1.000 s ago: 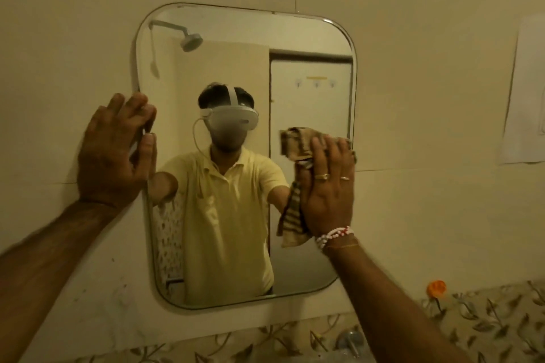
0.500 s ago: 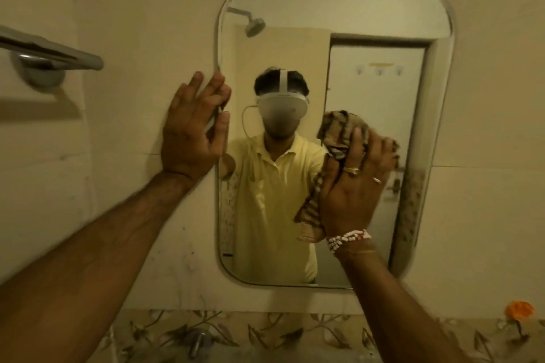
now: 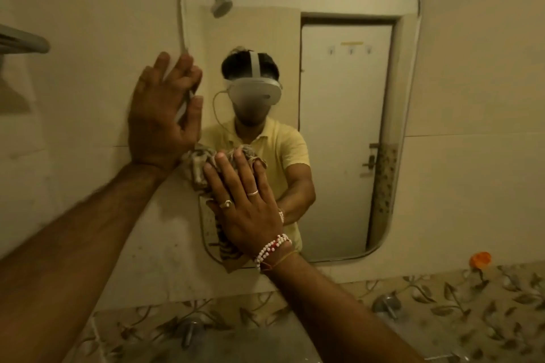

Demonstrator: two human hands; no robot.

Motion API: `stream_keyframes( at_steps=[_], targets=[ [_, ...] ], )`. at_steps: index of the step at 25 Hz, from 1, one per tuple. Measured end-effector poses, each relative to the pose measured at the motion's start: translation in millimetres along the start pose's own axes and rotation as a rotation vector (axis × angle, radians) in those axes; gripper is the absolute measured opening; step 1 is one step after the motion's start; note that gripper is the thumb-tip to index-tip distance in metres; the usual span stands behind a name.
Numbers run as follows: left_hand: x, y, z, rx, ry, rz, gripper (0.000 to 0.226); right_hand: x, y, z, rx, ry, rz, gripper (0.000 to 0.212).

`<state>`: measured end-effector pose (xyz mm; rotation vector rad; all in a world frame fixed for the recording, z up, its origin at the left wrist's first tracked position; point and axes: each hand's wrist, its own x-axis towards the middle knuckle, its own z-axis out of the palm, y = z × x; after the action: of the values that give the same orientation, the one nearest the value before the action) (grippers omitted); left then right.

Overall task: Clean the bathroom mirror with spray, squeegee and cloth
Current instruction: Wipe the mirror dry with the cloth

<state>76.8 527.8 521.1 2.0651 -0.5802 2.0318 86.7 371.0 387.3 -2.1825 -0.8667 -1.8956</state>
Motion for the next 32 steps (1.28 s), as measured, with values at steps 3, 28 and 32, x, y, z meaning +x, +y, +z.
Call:
stream_keyframes(
  at_steps=[3, 28, 32],
  targets=[
    [-1, -1, 1, 0.012, 0.009, 0.013, 0.042, -16, 49, -24, -0.006, -0.031, -0.037, 0.055],
    [-65, -10, 5, 0.033, -0.024, 0.050, 0.048, -27, -40, 17, 0.092, 0.015, 0.193, 0.060],
    [-65, -11, 4, 0.019, -0.050, 0.032, 0.048, -58, -25, 15, 0.055, -0.058, 0.041, 0.061]
  ],
)
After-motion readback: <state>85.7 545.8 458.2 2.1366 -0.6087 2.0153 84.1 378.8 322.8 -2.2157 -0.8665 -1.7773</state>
